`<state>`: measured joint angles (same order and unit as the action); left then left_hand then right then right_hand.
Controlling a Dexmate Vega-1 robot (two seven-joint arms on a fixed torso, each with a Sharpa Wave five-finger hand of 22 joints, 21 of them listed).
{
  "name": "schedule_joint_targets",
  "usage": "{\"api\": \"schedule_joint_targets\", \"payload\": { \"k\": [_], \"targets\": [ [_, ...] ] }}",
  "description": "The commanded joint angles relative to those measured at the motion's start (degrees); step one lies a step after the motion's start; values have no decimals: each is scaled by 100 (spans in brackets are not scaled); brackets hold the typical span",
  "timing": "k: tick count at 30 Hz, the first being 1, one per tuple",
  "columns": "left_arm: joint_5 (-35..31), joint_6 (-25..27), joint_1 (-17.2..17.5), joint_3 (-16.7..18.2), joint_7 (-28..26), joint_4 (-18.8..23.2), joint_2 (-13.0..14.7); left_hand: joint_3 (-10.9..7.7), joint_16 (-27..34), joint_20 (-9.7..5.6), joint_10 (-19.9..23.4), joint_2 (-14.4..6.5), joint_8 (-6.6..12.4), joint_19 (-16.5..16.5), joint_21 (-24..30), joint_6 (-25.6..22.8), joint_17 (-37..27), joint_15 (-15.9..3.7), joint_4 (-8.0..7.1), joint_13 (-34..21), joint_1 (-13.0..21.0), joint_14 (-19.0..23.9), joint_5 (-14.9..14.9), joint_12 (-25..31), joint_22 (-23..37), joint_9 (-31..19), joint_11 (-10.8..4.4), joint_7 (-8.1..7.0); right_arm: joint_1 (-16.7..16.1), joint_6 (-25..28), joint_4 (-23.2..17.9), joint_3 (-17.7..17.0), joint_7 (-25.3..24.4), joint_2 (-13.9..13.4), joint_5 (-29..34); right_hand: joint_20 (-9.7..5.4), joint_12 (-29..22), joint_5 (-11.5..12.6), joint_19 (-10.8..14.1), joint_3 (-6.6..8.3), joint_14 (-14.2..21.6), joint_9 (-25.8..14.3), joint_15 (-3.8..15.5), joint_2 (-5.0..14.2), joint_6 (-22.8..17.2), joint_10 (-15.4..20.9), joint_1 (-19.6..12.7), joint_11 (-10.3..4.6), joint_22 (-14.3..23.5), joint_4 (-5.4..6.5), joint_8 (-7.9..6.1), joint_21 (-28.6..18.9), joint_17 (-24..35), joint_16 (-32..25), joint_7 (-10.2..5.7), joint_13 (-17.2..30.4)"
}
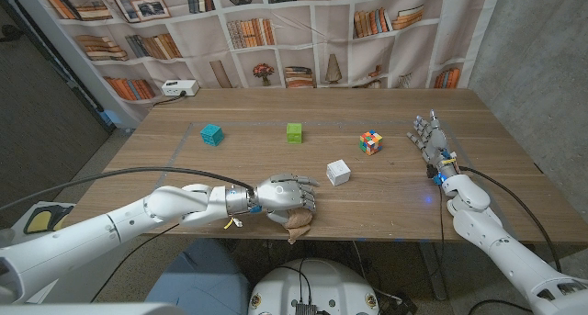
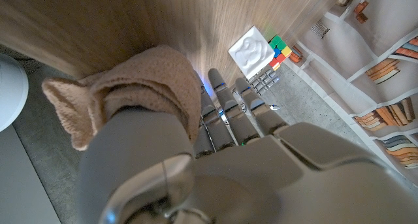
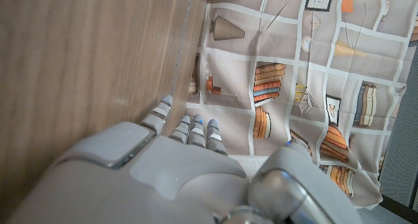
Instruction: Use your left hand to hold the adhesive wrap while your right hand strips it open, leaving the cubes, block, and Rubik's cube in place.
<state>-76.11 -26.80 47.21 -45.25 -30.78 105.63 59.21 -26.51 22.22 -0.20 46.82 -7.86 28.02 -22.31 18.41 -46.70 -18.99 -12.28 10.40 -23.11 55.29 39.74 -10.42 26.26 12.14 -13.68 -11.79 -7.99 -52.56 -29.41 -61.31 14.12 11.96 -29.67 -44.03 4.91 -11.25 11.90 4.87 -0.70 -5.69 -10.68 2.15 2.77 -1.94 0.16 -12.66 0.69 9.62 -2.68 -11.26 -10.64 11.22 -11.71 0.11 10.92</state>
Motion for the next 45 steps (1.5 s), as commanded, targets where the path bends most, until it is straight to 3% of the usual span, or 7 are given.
{"api": "schedule_joint_targets", "payload": {
  "k": [1,4,5,8,9,32,45],
  "targets": [
    [-16,127,75,13,-189,-17,0,177,271,31,187,-32,475,-3,61,-25,-351,-74,-25,-421,307,323,-27,373,34,-601,-7,-154,-54,45,-108,-22,-83,-33,-4,6,-28,-18,21,-16,15,-15,21,54,-67,45,5,-2,6,-52,-13,-14,8,-7,3,15],
    [-38,195,104,19,-286,-23,0,293,426,48,196,-30,783,0,98,21,-619,-42,-17,-822,570,387,-34,690,47,-942,2,-205,-71,53,-143,-27,-100,-46,-2,8,-27,-18,21,-16,17,-15,21,55,-68,46,6,-3,6,-52,-12,-14,8,-7,0,15],
    [-51,211,108,19,-323,-25,2,387,549,7,103,-36,1039,48,114,126,-853,-11,-28,-1201,801,440,-41,966,62,-1254,6,-184,-73,53,-148,-31,-101,-46,-6,8,-27,-18,20,-16,16,-15,22,56,-68,44,6,-4,6,-53,-12,-13,8,-6,-1,15],
    [-33,296,151,40,-439,-31,3,542,699,94,-178,-28,1527,44,210,443,-1290,-52,-34,-2064,1267,533,-74,1622,104,-1878,1,-209,-72,46,-149,-31,-94,-51,-2,6,-27,-18,21,-17,15,-15,23,56,-71,47,6,7,6,-53,-13,-13,8,-5,-2,15],
    [-16,329,172,53,-484,-29,9,548,703,71,-232,-55,1585,56,229,596,-1365,-89,-46,-2217,1347,542,-86,1736,114,-1985,-3,-266,-74,55,-156,-35,-99,-48,-10,3,-27,-18,21,-17,15,-15,21,56,-74,47,7,6,6,-53,-14,-13,8,-5,-8,15],
    [191,1599,718,402,-1344,38,-79,629,751,95,-420,-89,1709,96,300,758,-1600,-87,-94,-2564,1513,509,-124,1937,152,-2019,8,-238,88,13,33,14,5,52,-7,3,-24,-17,19,-17,21,-15,20,63,-71,47,6,-1,6,-59,-8,-10,7,-1,-13,15],
    [252,1969,683,388,-1793,-185,-310,677,674,166,-672,-189,1696,187,336,1057,-1636,-68,-165,-2501,1549,400,-91,1831,177,-1967,4,-176,133,22,0,0,-17,53,-13,0,-22,-17,25,-19,24,-15,20,64,-72,48,8,-2,6,-62,-6,-12,7,1,-9,15]
  ]
}}
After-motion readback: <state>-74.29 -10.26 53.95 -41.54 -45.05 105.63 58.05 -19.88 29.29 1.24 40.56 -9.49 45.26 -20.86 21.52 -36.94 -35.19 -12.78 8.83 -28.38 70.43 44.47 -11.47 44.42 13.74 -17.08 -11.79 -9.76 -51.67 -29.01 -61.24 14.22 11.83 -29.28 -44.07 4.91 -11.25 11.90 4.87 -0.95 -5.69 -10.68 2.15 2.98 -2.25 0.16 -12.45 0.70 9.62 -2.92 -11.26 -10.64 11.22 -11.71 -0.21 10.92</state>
